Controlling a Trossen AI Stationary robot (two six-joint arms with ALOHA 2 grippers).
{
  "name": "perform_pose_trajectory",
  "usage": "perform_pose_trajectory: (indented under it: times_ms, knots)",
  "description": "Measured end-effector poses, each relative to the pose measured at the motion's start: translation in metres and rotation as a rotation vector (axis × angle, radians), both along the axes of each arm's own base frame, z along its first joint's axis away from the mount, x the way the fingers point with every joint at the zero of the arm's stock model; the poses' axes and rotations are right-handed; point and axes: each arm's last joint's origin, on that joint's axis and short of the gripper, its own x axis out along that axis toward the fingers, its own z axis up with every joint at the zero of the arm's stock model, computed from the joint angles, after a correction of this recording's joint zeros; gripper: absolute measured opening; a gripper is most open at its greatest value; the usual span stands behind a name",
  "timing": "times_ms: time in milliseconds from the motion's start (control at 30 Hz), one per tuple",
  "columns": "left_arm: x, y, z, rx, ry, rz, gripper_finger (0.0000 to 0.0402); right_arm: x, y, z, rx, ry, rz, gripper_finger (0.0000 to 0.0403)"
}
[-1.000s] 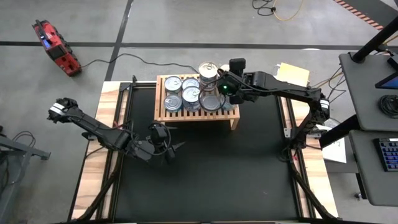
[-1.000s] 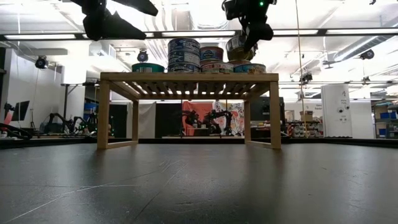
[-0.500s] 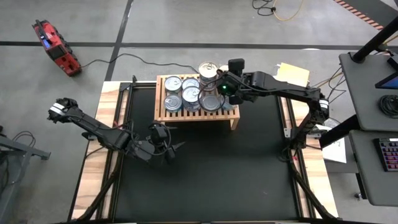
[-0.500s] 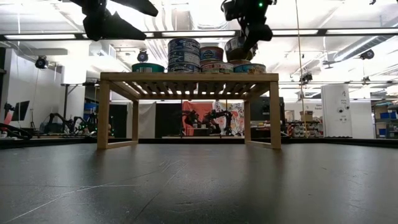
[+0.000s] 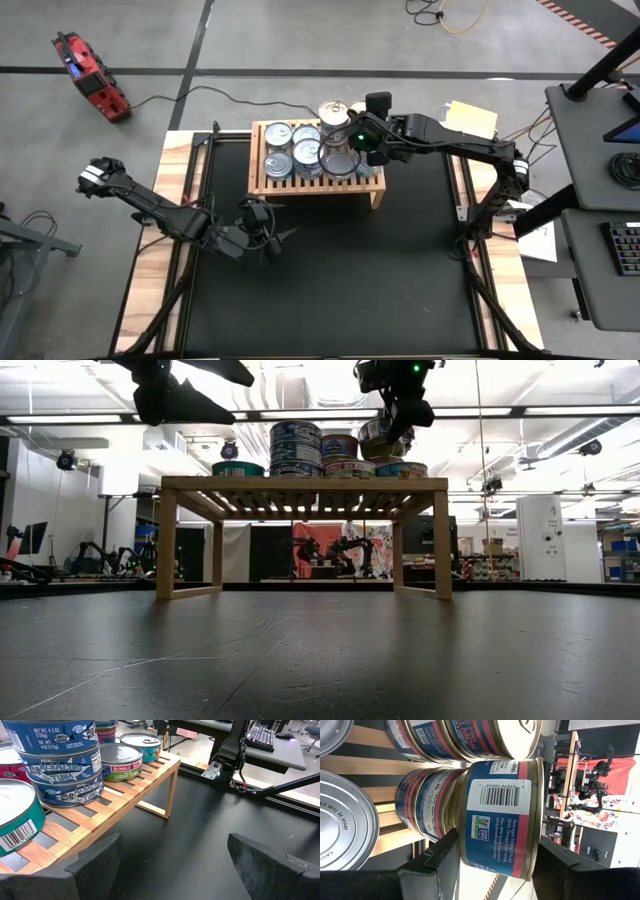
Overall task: Stack canned seafood by type on shelf
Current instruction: Stack the blue and pink tuna can on top of the blue and pink tuna can
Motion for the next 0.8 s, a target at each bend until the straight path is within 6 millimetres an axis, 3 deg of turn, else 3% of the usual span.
perform_pose_trajectory:
  times_ms: [800]
  knots:
    - [0.0000,0.0000,0.0000,0.000,0.000,0.000,0.0346,-0.0017,-0.0051,-0.0004,0.003,-0.003,-0.021,0.0191]
